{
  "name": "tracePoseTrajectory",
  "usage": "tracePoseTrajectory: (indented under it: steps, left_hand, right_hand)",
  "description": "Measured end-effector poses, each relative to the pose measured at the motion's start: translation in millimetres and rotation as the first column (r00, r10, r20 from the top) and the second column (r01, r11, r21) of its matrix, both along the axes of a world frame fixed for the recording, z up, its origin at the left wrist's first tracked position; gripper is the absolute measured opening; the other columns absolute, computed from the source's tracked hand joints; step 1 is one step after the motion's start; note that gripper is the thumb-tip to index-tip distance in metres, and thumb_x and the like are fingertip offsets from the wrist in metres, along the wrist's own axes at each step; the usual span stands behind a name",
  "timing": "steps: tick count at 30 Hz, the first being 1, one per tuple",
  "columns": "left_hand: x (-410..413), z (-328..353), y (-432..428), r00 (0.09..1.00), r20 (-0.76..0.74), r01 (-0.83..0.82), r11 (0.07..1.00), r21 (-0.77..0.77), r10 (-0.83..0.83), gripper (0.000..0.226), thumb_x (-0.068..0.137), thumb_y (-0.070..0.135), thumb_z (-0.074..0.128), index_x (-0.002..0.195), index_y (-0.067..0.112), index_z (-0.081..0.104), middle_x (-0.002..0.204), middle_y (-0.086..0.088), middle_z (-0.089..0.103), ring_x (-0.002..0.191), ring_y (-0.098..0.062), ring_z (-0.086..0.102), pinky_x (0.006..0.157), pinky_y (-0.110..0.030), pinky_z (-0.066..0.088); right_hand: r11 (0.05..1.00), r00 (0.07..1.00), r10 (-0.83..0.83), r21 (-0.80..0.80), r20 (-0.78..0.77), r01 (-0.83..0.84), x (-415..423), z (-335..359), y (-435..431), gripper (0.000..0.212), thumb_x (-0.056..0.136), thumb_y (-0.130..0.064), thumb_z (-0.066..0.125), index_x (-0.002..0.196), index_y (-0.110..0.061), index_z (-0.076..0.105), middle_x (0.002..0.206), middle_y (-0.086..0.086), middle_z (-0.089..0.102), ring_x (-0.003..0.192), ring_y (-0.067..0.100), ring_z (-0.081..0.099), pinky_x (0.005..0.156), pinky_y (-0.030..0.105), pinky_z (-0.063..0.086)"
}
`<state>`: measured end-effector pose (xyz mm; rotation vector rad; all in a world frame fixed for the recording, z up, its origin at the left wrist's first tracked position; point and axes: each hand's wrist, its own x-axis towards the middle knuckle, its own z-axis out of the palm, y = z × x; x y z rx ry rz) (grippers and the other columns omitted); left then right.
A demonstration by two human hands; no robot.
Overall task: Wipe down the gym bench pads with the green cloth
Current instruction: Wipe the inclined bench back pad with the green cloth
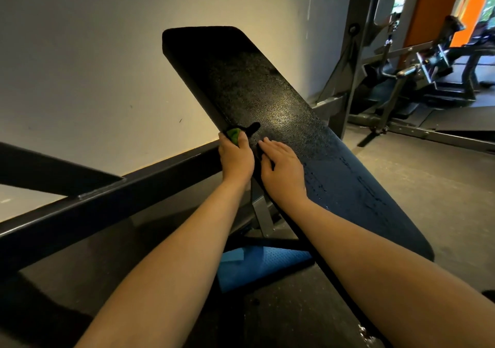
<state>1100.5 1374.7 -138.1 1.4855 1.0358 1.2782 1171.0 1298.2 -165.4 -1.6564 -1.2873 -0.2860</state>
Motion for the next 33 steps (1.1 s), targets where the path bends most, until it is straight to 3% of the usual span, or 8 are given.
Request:
tracePoseTrajectory:
  steps: [4, 10, 14, 19, 23, 26, 29, 33]
  left_hand:
    - [2, -5, -16, 1.0, -0.003, -0.003, 0.998, -0.057, 0.003, 0.053, 0.107, 0.035, 0.039, 0.155, 0.015, 0.029, 0.15, -0.014, 0.04, 0.134, -0.03, 0.046, 0.094, -0.027, 0.036]
    - [4, -22, -47, 0.999, -0.025, 0.023, 0.985, -0.172, -0.028, 0.057, 0.105, 0.044, 0.037, 0.154, 0.016, 0.028, 0.15, -0.012, 0.043, 0.134, -0.029, 0.046, 0.114, -0.046, 0.037]
    - [15, -48, -93, 0.999, 0.036, -0.005, 0.961, -0.277, 0.016, 0.041, 0.108, 0.035, 0.036, 0.141, 0.012, 0.042, 0.128, -0.001, 0.052, 0.12, -0.017, 0.049, 0.1, -0.029, 0.039]
    - [20, -76, -131, 0.998, 0.059, -0.025, 0.987, -0.157, 0.034, 0.022, 0.107, 0.017, 0.039, 0.111, 0.028, 0.058, 0.104, 0.009, 0.065, 0.097, -0.003, 0.062, 0.076, -0.007, 0.043]
    - [27, -50, -126, 0.968, 0.094, -0.214, 0.961, -0.175, 0.233, 0.024, 0.107, 0.023, 0.042, 0.128, 0.023, 0.052, 0.126, -0.001, 0.06, 0.121, -0.016, 0.055, 0.102, -0.029, 0.041]
    - [36, -10, -99, 0.955, 0.09, -0.273, 0.957, -0.094, 0.281, 0.047, 0.107, 0.033, 0.04, 0.153, 0.032, 0.03, 0.155, -0.003, 0.036, 0.142, -0.021, 0.036, 0.119, -0.045, 0.029]
    - [52, 1, -92, 0.951, -0.082, -0.298, 0.955, 0.002, 0.297, 0.03, 0.105, 0.03, 0.044, 0.134, 0.023, 0.046, 0.148, -0.008, 0.035, 0.135, -0.026, 0.042, 0.115, -0.045, 0.035]
    - [49, -28, -112, 0.958, -0.075, -0.27, 0.96, 0.081, 0.276, 0.004, 0.104, 0.021, 0.048, 0.106, 0.021, 0.045, 0.124, -0.007, 0.049, 0.112, -0.017, 0.052, 0.101, -0.037, 0.044]
  right_hand:
    - [0.997, 0.998, 0.06, -0.048, -0.023, -0.061, 6, 1, -2, 0.036, 0.099, -0.014, 0.053, 0.135, -0.016, 0.06, 0.143, 0.0, 0.055, 0.137, 0.015, 0.043, 0.108, 0.014, 0.022]
    - [0.959, 0.965, 0.249, -0.163, 0.089, -0.232, 37, -1, -39, 0.037, 0.096, -0.005, 0.056, 0.131, -0.011, 0.063, 0.138, 0.003, 0.059, 0.133, 0.02, 0.049, 0.112, 0.032, 0.037]
    - [0.994, 0.975, 0.099, -0.072, 0.199, -0.086, 40, -30, -61, 0.035, 0.091, -0.004, 0.062, 0.125, -0.011, 0.068, 0.13, 0.004, 0.065, 0.124, 0.024, 0.057, 0.106, 0.034, 0.042]
    - [0.993, 0.985, 0.117, -0.037, 0.125, -0.114, 37, -34, -65, 0.034, 0.094, -0.008, 0.061, 0.127, -0.012, 0.067, 0.134, 0.001, 0.062, 0.13, 0.017, 0.053, 0.106, 0.022, 0.033]
    - [0.977, 0.978, 0.198, -0.09, 0.068, -0.192, 41, -34, -71, 0.035, 0.099, -0.013, 0.054, 0.133, -0.015, 0.062, 0.142, -0.003, 0.056, 0.137, 0.012, 0.044, 0.109, 0.021, 0.029]
    - [0.968, 0.968, 0.241, -0.088, 0.072, -0.235, 48, -35, -73, 0.037, 0.099, -0.014, 0.052, 0.135, -0.017, 0.061, 0.144, -0.006, 0.054, 0.139, 0.009, 0.041, 0.108, 0.025, 0.037]
    - [0.956, 0.959, 0.283, -0.091, 0.032, -0.279, 53, -34, -72, 0.042, 0.097, -0.011, 0.054, 0.137, -0.018, 0.059, 0.144, -0.007, 0.053, 0.14, 0.007, 0.039, 0.108, 0.021, 0.032]
    - [0.952, 0.956, 0.291, -0.085, -0.042, -0.294, 55, -36, -75, 0.039, 0.098, -0.013, 0.053, 0.136, -0.021, 0.06, 0.144, -0.01, 0.054, 0.141, 0.004, 0.036, 0.108, 0.017, 0.025]
